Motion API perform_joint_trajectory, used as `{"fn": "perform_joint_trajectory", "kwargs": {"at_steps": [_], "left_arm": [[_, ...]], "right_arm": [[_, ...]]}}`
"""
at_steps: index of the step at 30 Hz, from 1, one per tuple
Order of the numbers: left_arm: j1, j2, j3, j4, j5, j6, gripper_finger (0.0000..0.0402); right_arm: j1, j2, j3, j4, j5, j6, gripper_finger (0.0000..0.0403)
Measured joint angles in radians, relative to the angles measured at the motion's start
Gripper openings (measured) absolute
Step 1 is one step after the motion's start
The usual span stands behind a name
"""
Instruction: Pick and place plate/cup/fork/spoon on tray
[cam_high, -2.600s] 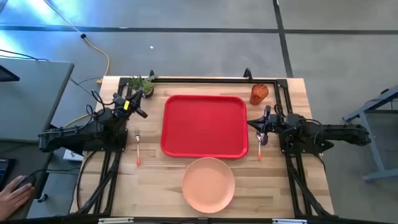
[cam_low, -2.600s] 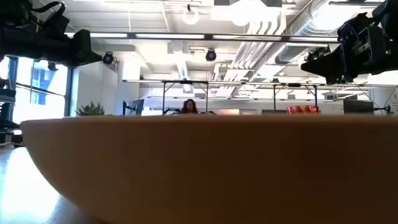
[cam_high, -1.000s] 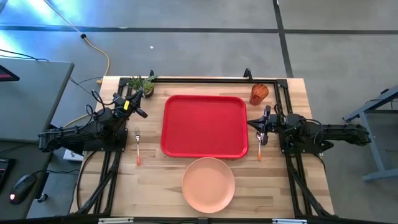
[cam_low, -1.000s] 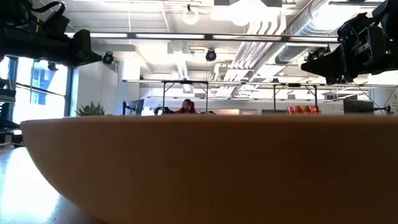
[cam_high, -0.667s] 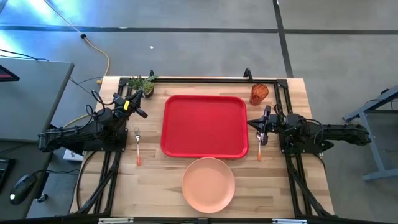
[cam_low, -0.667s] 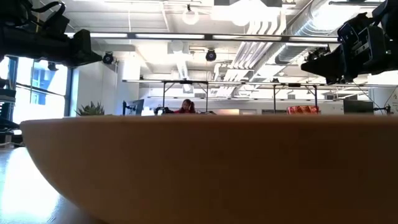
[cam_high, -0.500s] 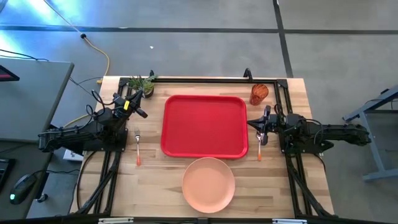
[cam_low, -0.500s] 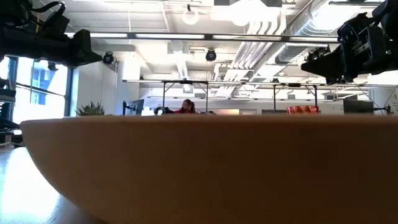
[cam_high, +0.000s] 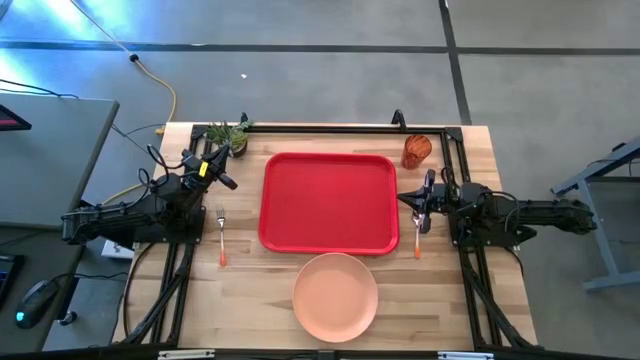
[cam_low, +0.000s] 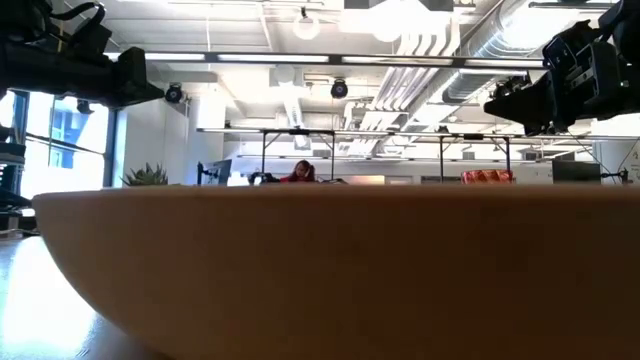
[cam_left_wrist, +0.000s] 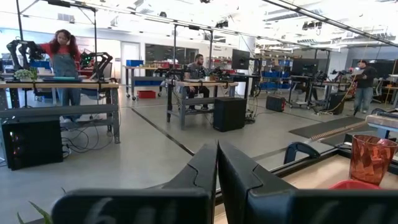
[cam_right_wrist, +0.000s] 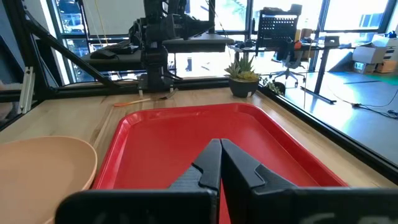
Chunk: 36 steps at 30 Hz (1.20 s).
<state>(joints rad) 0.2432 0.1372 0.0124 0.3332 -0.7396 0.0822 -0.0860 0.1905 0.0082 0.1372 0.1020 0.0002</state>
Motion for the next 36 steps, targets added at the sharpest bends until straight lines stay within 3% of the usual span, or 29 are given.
{"fn": "perform_joint_trajectory", "kwargs": {"at_steps": [6,11,16,21,30,33,36], "left_arm": [[0.0,0.0,0.0,0.003,0.0,0.007,0.0005],[0.0,0.0,0.001,0.019,0.0,0.134,0.0005],[0.0,0.0,0.001,0.034,0.0,0.378,0.0005],[0.0,0.0,0.001,0.038,0.0,0.474,0.0005],[0.0,0.0,0.001,0.049,0.047,0.395,0.0005],[0.0,0.0,0.001,0.048,0.047,0.391,0.0005],[0.0,0.0,0.001,0.053,0.06,0.349,0.0005]], "right_arm": [[0.0,0.0,0.0,0.0,0.0,0.0,0.0],[0.0,0.0,0.0,0.0,0.0,0.0,0.0],[0.0,0.0,0.0,0.0,0.0,0.0,0.0],[0.0,0.0,0.0,0.0,0.0,0.0,0.0],[-0.001,0.0,0.0,0.027,0.057,-0.028,0.0],[-0.008,0.0,0.0,0.105,0.151,-0.101,0.0],[-0.015,0.0,0.0,0.216,0.201,-0.044,0.0]]}}
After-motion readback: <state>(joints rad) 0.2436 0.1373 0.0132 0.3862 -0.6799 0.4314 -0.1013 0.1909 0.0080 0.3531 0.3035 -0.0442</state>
